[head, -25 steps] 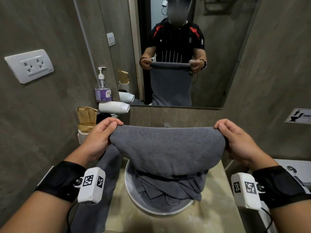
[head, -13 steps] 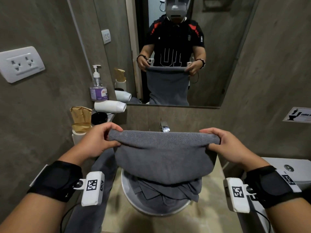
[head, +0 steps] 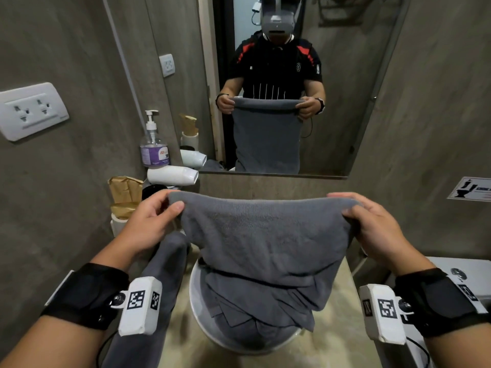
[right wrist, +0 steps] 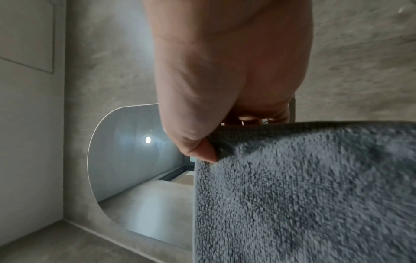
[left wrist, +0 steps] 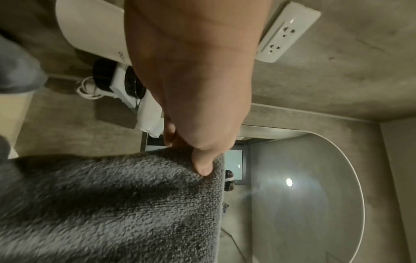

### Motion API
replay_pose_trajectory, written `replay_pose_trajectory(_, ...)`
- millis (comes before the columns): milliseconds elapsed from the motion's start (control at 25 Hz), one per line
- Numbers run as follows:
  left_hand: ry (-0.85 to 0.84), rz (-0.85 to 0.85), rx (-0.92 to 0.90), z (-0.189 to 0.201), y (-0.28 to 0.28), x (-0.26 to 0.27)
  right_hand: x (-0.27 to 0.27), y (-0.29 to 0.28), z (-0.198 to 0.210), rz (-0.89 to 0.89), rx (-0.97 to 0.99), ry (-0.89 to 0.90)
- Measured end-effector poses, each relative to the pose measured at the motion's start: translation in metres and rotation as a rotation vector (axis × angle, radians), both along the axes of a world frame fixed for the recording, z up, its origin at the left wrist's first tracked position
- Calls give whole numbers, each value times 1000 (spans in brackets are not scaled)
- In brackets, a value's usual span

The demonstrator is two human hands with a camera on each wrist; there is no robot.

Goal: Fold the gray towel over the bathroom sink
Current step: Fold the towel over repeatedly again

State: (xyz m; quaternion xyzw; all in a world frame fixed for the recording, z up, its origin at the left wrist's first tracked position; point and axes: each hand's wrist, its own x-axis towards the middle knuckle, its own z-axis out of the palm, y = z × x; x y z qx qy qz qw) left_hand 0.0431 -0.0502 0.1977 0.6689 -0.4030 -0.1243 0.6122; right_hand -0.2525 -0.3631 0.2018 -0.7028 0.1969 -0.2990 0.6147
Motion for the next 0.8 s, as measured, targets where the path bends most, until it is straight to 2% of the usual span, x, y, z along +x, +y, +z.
replay_pose_trajectory(80, 249, -25, -150, 4, -4, -5, -1, 0, 6, -45, 119, -67)
replay_pose_trajectory(200, 375, -33, -287, 17, -6, -7, -2, -3, 16, -50, 175, -176)
replay_pose_trajectory(280, 279, 10, -270, 22, -6, -6, -2, -3, 20, -24, 102, -188)
replay_pose_trajectory(400, 112, 92, -177, 22, -4, -7, -1, -1, 12, -33, -50, -97)
replay_pose_trajectory(520, 11, 148, -97, 17, -3, -12, -1, 2, -1, -68, -85, -48)
replay_pose_trajectory(680, 58, 42, 74, 13, 6, -13, -5, 1, -13, 14, -129, 23)
replay_pose_trajectory(800, 17, -43, 195, 11, 11, -11, -4, 5, -14, 3, -292, 176)
